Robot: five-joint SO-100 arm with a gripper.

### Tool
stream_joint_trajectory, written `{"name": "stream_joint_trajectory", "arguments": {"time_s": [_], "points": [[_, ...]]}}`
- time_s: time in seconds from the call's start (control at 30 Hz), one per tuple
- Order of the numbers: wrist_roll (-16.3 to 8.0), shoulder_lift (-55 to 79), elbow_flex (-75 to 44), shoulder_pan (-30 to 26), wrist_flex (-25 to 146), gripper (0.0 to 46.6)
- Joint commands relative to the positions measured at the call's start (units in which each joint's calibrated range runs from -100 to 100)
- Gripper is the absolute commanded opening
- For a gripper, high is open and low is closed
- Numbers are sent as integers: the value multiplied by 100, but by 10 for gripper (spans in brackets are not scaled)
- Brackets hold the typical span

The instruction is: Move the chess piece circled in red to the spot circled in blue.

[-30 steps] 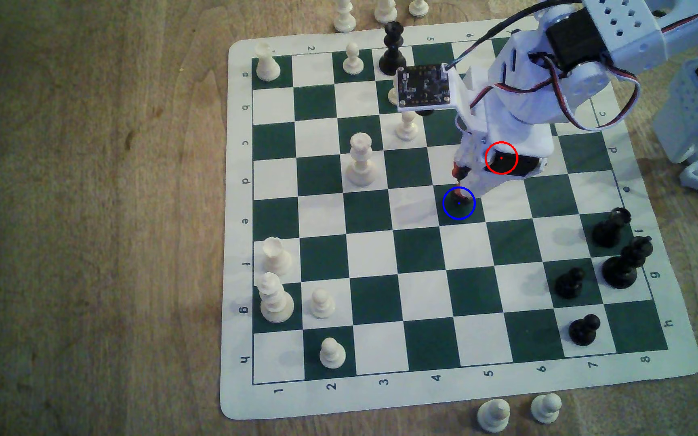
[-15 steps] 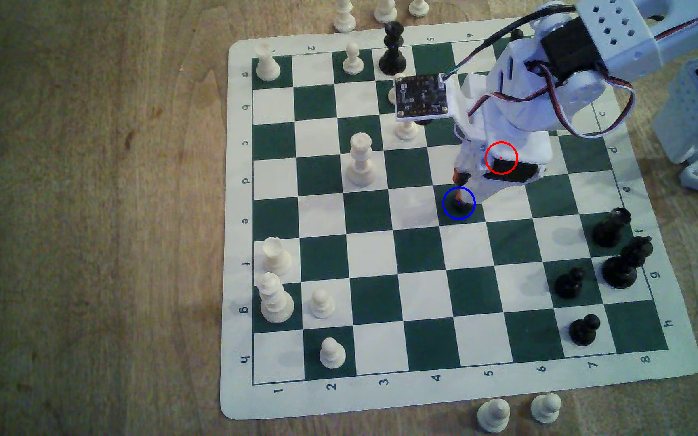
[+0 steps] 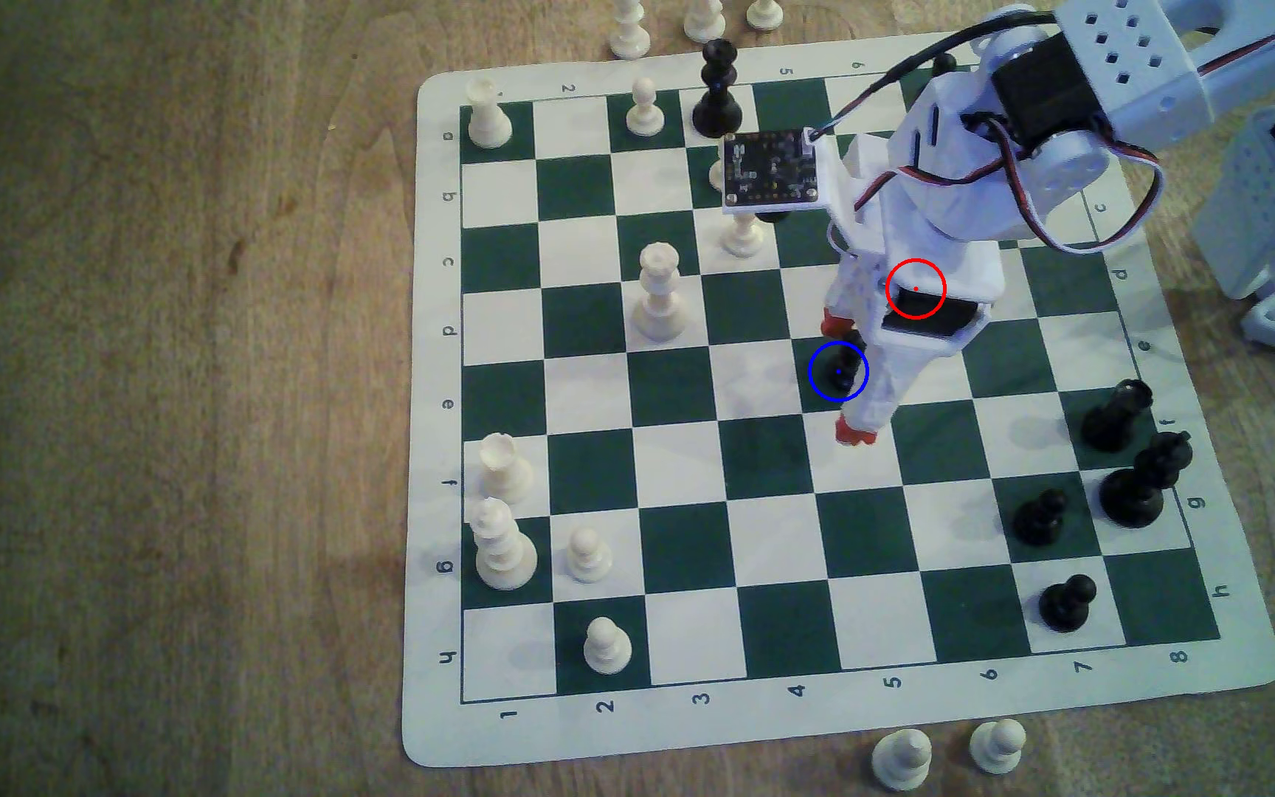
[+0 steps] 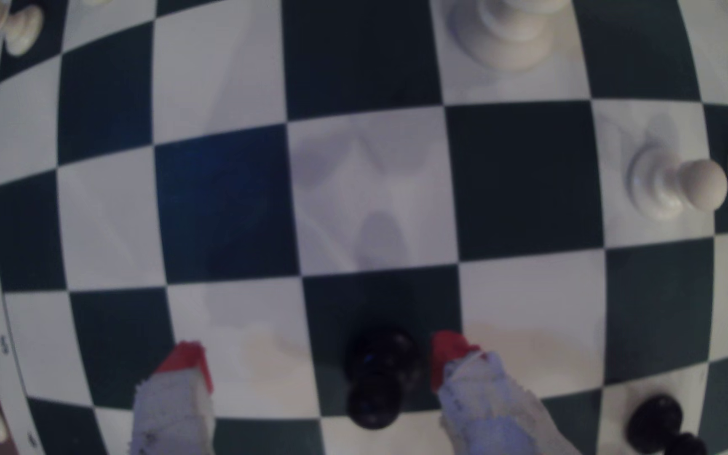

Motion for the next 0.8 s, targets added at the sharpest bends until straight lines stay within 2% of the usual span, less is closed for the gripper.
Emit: {"name": "stream_joint_trajectory", "arguments": {"time_s": [0.0, 0.27, 0.33, 0.37, 0.4, 0.5, 0.7, 0.77], "points": [[24, -510, 0, 45, 131, 294], [137, -1003, 390, 295, 286, 285], [161, -1206, 554, 334, 442, 252], [161, -1291, 635, 334, 475, 221], [161, -1359, 708, 334, 475, 215], [127, -1733, 1125, 279, 458, 238], [103, -2683, 1714, 209, 737, 235], [83, -3235, 1841, 178, 1024, 180]]}}
